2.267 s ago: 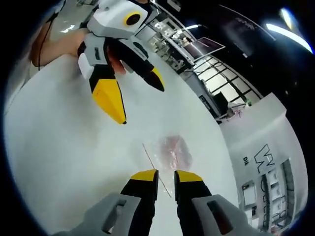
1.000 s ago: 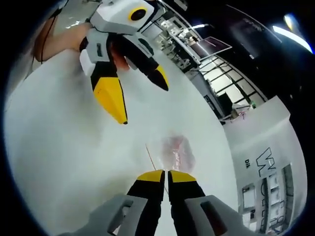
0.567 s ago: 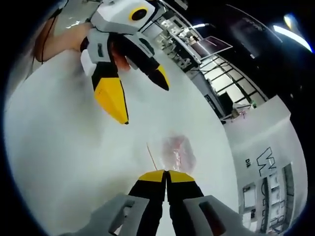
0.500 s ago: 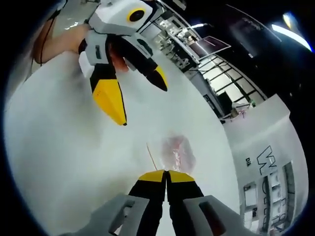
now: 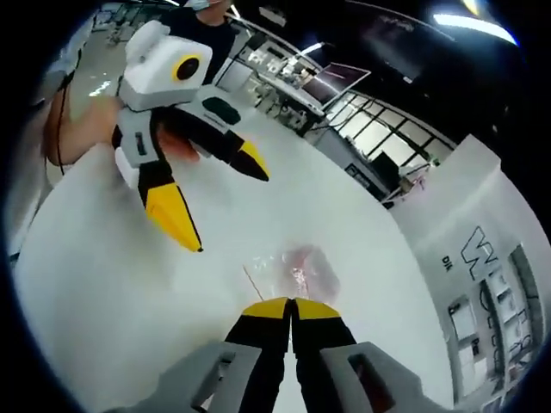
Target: Open the resealable bag by pulling the two sides of the seal apart until the entire bag opening is separated and visibly accessible.
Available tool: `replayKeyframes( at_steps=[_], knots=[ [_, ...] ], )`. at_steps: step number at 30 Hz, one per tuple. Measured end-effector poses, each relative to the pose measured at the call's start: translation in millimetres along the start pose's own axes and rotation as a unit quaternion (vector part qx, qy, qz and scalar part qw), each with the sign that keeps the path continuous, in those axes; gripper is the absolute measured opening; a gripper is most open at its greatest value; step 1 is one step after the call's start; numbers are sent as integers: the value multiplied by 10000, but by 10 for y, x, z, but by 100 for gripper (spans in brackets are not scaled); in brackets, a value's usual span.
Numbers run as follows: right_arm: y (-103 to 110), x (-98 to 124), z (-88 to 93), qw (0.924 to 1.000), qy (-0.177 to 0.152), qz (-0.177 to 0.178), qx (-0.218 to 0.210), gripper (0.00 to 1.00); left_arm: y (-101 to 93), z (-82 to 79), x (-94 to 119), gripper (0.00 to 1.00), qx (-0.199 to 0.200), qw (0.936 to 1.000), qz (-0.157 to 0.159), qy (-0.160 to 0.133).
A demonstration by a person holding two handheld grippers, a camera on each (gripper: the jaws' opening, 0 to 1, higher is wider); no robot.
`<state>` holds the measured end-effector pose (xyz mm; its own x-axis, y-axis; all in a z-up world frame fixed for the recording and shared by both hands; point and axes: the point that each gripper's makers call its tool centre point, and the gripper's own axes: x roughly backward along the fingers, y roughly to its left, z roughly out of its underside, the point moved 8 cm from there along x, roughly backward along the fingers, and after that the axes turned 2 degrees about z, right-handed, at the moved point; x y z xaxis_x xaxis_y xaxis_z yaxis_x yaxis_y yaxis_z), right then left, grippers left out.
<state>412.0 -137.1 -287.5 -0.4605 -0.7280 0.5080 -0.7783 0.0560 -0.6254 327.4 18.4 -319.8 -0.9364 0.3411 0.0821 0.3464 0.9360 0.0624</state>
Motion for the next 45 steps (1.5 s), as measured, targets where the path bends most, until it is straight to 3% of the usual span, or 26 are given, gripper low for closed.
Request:
replayKeyframes(
  at_steps=[6, 9, 45],
  knots=[
    [39, -7, 47, 9994, 107, -20, 342, 0, -1, 1, 1, 72, -11, 10000, 1, 5],
    [63, -13, 50, 9988, 130, -146, 448, 9, -2, 0, 0, 72, -12, 10000, 10, 2],
    [79, -101, 42, 9974, 264, -234, 623, 0, 9, -2, 13, 71, -15, 10000, -2, -4]
  ],
)
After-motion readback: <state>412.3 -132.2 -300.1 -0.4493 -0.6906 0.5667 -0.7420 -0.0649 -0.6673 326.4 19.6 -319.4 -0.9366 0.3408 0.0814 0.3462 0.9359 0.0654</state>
